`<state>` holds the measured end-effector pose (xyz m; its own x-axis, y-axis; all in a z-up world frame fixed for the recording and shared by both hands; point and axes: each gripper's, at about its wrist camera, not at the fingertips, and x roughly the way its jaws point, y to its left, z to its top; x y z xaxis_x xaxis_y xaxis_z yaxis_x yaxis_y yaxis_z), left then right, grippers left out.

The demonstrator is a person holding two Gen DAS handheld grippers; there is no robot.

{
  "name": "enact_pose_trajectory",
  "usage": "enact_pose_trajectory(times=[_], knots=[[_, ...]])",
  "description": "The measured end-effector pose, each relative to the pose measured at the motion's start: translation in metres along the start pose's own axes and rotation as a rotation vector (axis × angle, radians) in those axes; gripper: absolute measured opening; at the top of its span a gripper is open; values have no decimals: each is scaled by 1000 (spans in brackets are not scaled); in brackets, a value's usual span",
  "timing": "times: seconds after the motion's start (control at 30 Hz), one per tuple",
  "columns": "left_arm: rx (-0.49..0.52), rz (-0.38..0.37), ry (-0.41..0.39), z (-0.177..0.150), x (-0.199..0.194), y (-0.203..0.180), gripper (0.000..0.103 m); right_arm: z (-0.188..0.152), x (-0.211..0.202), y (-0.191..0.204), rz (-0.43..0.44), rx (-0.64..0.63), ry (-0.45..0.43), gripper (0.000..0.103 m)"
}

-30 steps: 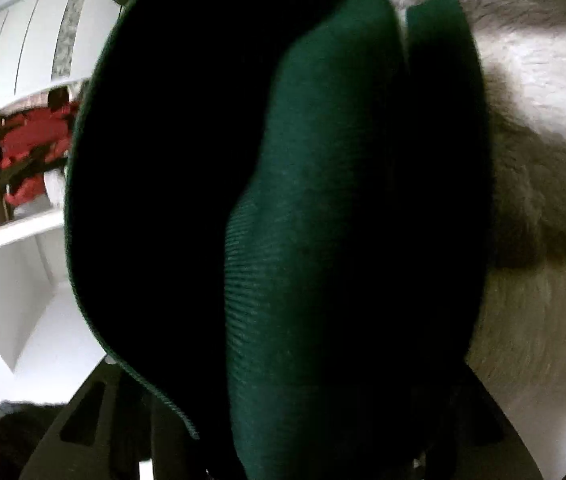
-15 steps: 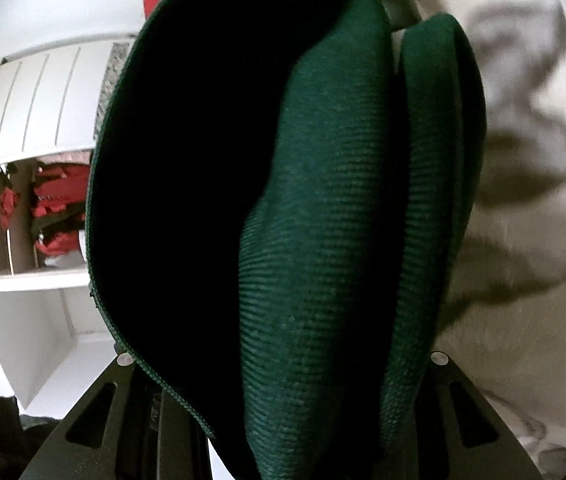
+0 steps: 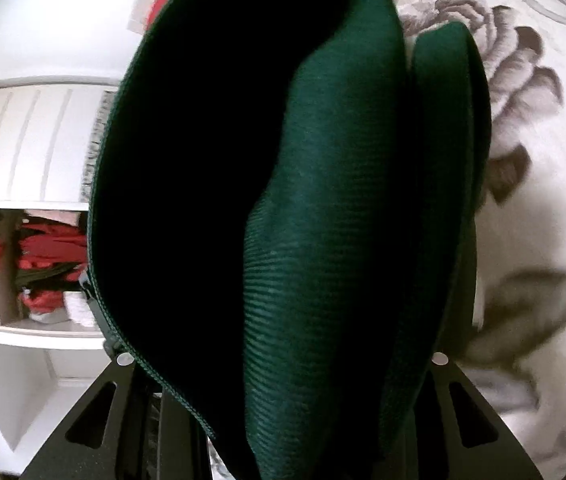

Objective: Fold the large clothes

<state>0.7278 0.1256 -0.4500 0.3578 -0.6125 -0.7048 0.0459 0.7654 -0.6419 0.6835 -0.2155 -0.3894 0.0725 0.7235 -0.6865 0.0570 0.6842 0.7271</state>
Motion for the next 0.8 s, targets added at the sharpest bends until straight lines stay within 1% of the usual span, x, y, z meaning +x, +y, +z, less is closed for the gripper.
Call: enact_pose_trajectory(times=[0.03, 0.07, 0.1, 0.13, 0.2, 0.27, 0.3, 0.33, 0.37, 0.4, 0.43, 0.47, 0.5, 0.53, 0.57, 0.6, 0.63, 0.67, 0.7, 0.73, 0.77, 0.8], knots=[[-28, 15, 32, 4, 15, 16, 51, 10, 17, -6, -26, 8, 16, 36], [-49, 21, 52, 3, 25, 27, 54, 16, 33, -14, -46, 16, 31, 36], [-68, 20, 69, 2, 32, 37, 59, 21, 45, -22, -60, 25, 44, 36], [-83, 15, 79, 1, 36, 45, 63, 22, 51, -26, -66, 29, 47, 36], [-89, 10, 83, 0, 35, 49, 65, 23, 63, -34, -68, 42, 65, 37], [-93, 24, 103, -2, 30, 45, 65, 19, 69, -40, -58, 77, 76, 44], [-90, 52, 106, -4, 27, 40, 68, 17, 70, -39, -76, 78, 82, 46], [-82, 85, 100, -4, 22, 35, 72, 17, 62, -43, -99, 71, 85, 52], [-62, 134, 84, -5, 15, 29, 74, 11, 60, -40, -137, 67, 86, 59], [-40, 173, 63, -3, 8, 21, 77, 6, 58, -36, -179, 61, 86, 61], [-7, 215, 35, -4, 1, 13, 88, 1, 55, -33, -210, 51, 84, 69], [19, 254, 10, -4, -5, 8, 91, -7, 49, -26, -270, 26, 60, 75], [48, 312, -20, -7, -13, -2, 92, -16, 43, -18, -338, -4, 30, 78], [62, 346, -38, -7, -18, -7, 93, -24, 39, -12, -381, -20, 10, 84], [90, 408, -65, -11, -26, -16, 94, -37, 31, -3, -454, -45, -28, 86], [111, 462, -84, -14, -29, -23, 94, -46, 26, 2, -510, -54, -57, 88], [132, 515, -107, -19, -35, -32, 95, -33, 18, 13, -569, -55, -98, 91], [145, 552, -121, -20, -39, -38, 95, -9, 17, 38, -615, -53, -140, 92], [160, 608, -134, -31, -44, -51, 95, -27, 12, 47, -674, -60, -183, 92], [165, 629, -139, -36, -45, -56, 95, -45, 18, 67, -717, -68, -203, 92], [169, 645, -142, -44, -48, -63, 95, -60, 14, 76, -784, -86, -233, 92], [172, 662, -146, -52, -50, -70, 95, -65, 7, 80, -837, -113, -252, 93]])
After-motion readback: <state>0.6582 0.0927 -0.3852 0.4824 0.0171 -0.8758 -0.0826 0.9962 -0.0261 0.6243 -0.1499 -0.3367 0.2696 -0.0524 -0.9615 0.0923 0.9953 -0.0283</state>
